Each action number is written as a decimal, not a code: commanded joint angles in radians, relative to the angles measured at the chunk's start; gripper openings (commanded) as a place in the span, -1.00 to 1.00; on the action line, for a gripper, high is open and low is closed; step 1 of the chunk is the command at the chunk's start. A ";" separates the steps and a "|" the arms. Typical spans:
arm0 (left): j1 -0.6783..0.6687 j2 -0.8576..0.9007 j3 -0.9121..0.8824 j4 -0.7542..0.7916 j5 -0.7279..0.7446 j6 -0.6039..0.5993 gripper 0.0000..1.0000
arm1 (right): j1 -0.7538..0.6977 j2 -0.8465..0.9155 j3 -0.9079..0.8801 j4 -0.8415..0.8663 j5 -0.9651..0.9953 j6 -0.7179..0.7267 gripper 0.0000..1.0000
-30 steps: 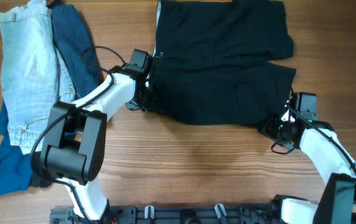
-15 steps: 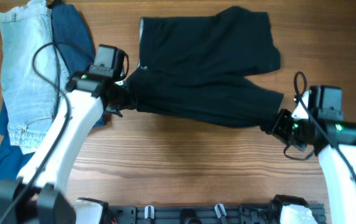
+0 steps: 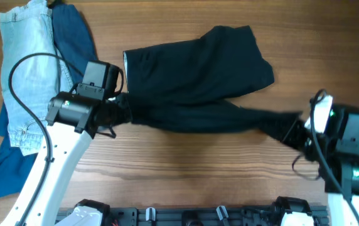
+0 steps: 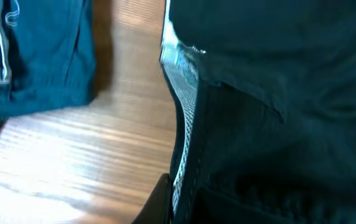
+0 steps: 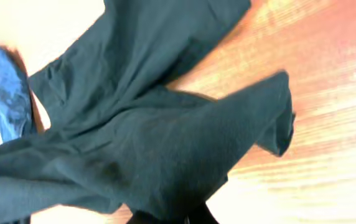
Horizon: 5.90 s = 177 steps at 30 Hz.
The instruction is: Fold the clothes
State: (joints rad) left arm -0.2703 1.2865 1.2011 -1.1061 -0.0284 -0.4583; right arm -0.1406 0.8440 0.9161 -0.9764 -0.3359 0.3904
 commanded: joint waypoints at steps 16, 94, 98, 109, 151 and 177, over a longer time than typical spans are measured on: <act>0.040 0.456 -0.006 0.760 -0.262 -0.078 -0.92 | 0.041 0.772 0.021 0.964 -0.019 -0.087 -0.91; 0.140 0.546 0.277 0.621 -0.002 0.337 0.99 | 0.064 1.069 0.286 0.684 0.007 -0.312 0.99; 0.138 0.547 0.275 0.459 0.044 0.337 1.00 | 0.058 1.149 0.286 0.689 -0.032 -0.321 0.98; 0.137 0.548 0.275 0.397 0.047 0.328 1.00 | 0.087 1.237 0.286 0.747 -0.275 -0.297 -0.21; 0.275 0.206 0.277 0.312 0.066 0.289 0.99 | 0.495 1.086 0.548 0.663 -0.234 -0.256 -0.91; 0.275 0.235 0.277 0.316 0.065 0.290 1.00 | 0.311 1.056 0.869 0.141 -0.114 -0.141 1.00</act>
State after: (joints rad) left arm 0.0021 1.5143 1.4757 -0.7933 0.0254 -0.1562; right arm 0.2531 1.9022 1.7763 -0.7506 -0.4889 0.2180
